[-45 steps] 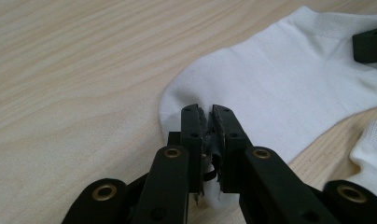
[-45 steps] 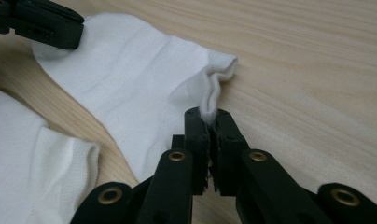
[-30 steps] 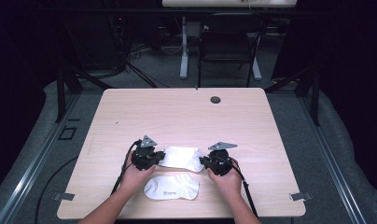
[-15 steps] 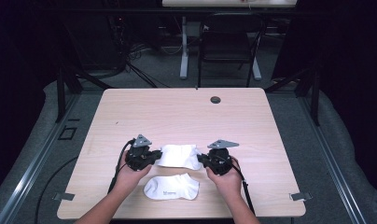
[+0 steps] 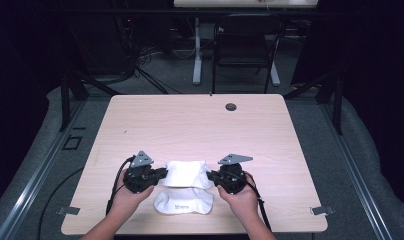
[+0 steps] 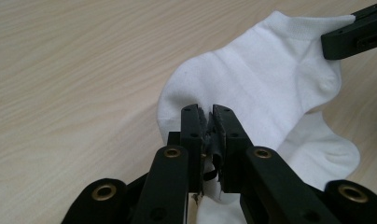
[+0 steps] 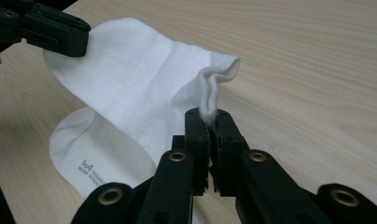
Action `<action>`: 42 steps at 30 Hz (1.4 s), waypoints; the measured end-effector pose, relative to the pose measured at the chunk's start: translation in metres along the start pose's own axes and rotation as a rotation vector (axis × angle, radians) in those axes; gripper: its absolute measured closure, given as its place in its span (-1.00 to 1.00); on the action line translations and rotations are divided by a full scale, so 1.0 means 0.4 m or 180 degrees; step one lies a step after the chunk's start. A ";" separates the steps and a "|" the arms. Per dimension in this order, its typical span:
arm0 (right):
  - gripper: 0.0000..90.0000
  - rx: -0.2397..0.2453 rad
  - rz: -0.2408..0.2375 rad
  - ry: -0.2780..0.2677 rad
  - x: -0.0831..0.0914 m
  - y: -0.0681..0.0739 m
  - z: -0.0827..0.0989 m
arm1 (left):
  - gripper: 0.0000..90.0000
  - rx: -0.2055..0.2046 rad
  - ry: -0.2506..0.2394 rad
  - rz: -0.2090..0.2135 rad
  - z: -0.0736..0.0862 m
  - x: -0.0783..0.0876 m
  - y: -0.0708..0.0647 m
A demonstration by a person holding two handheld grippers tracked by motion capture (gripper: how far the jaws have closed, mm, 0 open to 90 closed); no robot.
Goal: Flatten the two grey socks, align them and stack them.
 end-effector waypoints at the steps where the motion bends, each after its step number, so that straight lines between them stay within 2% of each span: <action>1: 0.93 0.0024 -0.0010 0.0021 0.004 0.001 0.002 | 0.86 0.0021 -0.0004 0.0001 0.008 0.006 -0.003; 3: 0.93 -0.0030 -0.0030 0.0002 0.013 0.012 0.007 | 0.86 0.0072 -0.0004 0.0013 0.021 0.015 -0.009; 11: 0.93 0.0080 -0.0098 0.0136 0.041 0.061 0.041 | 0.86 0.0076 0.0031 0.0032 0.066 0.057 -0.046; 16: 0.93 0.0119 -0.0114 0.0126 0.056 0.080 0.065 | 0.85 0.0062 0.0046 0.0034 0.082 0.071 -0.060; 19: 0.92 0.0157 -0.0109 0.0102 0.055 0.081 0.074 | 0.85 0.0039 0.0065 0.0016 0.094 0.063 -0.061; 22: 0.92 0.0140 -0.0102 0.0152 0.048 0.077 0.089 | 0.85 0.0088 0.0094 0.0009 0.112 0.051 -0.062; 23: 0.92 0.0156 -0.0087 0.0177 0.045 0.073 0.093 | 0.85 0.0057 0.0127 -0.0003 0.119 0.047 -0.062; 28: 0.92 0.0123 -0.0099 0.0243 0.039 0.069 0.106 | 0.85 0.0049 0.0157 -0.0001 0.131 0.045 -0.068; 38: 0.92 0.0175 -0.0121 0.0320 0.034 0.072 0.127 | 0.84 0.0011 0.0241 0.0002 0.155 0.042 -0.078; 42: 0.92 0.0176 -0.0109 0.0333 0.029 0.069 0.131 | 0.84 0.0039 0.0281 -0.0014 0.164 0.036 -0.078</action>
Point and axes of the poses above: each handheld gripper's, and its own axes: x roughly backward along the jaws, z roughly out of its underside, y roughly to its left, the point moved 9 cm from there along -x, roughly forward along the jaws, and after that the axes turned 11 degrees about -y, right-handed, at the moved point
